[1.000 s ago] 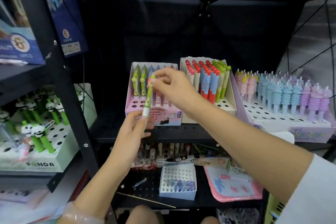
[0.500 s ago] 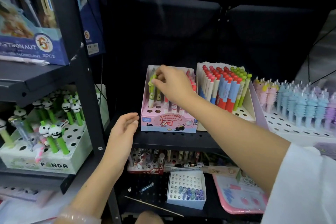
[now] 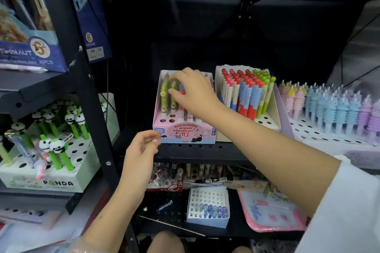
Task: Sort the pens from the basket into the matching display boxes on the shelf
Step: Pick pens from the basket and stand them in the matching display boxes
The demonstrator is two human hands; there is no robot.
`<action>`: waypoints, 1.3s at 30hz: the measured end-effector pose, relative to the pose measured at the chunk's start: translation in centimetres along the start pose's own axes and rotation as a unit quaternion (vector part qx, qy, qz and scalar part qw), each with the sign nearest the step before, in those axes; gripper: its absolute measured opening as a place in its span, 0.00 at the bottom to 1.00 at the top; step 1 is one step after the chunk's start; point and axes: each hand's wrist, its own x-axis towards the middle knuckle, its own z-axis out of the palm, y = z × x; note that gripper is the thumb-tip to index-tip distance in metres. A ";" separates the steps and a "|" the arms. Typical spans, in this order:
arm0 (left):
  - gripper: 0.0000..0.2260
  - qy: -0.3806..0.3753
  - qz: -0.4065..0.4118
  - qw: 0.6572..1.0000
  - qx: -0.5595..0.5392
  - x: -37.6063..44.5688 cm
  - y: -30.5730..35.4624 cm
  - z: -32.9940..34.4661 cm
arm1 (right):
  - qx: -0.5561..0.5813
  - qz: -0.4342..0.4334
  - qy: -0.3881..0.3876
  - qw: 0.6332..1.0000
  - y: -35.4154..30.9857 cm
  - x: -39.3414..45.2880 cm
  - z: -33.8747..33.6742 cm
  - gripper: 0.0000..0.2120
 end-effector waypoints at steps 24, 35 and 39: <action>0.07 -0.526 0.029 0.831 0.179 -17.9 -5.8 26.1 | 0.078 0.354 -0.324 0.874 22.0 -44.7 -4.9 0.12; 0.19 -0.694 0.014 0.563 0.448 -18.8 -7.6 29.0 | 0.132 0.279 -0.613 0.727 21.4 -54.8 -1.2 0.16; 0.18 -0.679 0.016 0.580 0.449 -19.0 -7.6 29.5 | 0.111 0.305 -0.575 0.751 19.8 -56.3 0.3 0.17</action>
